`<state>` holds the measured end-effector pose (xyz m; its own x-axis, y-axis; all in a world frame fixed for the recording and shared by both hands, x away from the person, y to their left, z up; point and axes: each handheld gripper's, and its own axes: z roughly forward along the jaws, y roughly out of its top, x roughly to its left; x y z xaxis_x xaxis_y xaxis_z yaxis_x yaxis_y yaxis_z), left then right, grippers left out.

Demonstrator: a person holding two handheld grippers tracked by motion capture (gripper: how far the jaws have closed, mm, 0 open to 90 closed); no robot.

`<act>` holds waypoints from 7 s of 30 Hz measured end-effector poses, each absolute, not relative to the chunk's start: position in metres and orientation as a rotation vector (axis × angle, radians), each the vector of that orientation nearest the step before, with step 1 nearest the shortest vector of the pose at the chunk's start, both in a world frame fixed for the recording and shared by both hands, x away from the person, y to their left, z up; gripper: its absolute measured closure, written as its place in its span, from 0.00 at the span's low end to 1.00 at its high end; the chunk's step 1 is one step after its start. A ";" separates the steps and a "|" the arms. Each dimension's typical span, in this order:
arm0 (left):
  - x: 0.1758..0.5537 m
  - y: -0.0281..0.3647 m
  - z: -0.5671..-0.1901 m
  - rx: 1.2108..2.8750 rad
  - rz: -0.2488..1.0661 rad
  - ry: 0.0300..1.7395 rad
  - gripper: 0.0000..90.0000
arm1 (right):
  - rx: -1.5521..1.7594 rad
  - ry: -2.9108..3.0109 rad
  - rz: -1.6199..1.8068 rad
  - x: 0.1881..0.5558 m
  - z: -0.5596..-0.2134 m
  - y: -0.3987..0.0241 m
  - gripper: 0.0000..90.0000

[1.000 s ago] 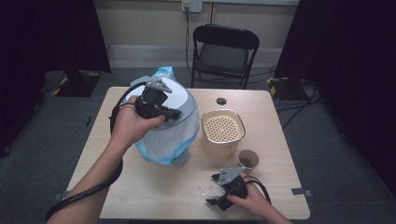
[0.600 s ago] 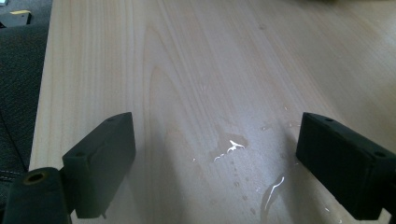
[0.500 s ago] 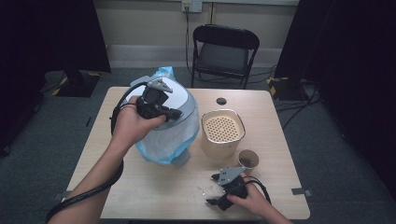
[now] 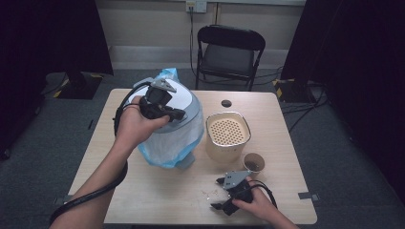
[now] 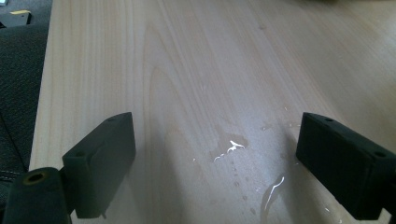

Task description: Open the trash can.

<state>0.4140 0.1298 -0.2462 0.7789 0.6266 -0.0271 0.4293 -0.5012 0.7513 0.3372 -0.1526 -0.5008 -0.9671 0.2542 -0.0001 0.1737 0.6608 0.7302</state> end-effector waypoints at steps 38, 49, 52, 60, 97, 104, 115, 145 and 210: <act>0.387 0.092 -0.269 2.186 0.051 0.652 0.22 | 0.357 2.770 1.202 0.337 -0.501 -0.153 0.12; 0.378 0.077 -0.288 2.204 0.043 0.560 0.17 | 0.359 2.770 1.201 0.337 -0.501 -0.153 0.12; 0.375 0.071 -0.292 2.212 0.011 0.518 0.18 | 0.359 2.769 1.200 0.337 -0.501 -0.153 0.12; 0.370 0.055 -0.307 2.238 0.000 0.464 0.18 | 0.346 2.776 1.202 0.338 -0.501 -0.153 0.12; 0.349 0.058 -0.394 2.269 -0.044 0.396 0.18 | 0.305 2.820 1.205 0.334 -0.492 -0.168 0.16; 0.344 0.063 -0.411 2.296 -0.063 0.379 0.18 | 0.311 2.832 1.221 0.331 -0.488 -0.180 0.16; 0.342 0.059 -0.437 2.312 -0.073 0.358 0.18 | 0.310 2.856 1.165 0.324 -0.489 -0.193 0.16; 0.339 0.049 -0.488 2.329 -0.005 0.242 0.18 | 0.436 2.784 1.178 0.320 -0.479 -0.239 0.17; 0.338 0.048 -0.502 2.333 0.028 0.122 0.00 | 0.768 2.499 1.240 0.374 -0.480 -0.285 0.21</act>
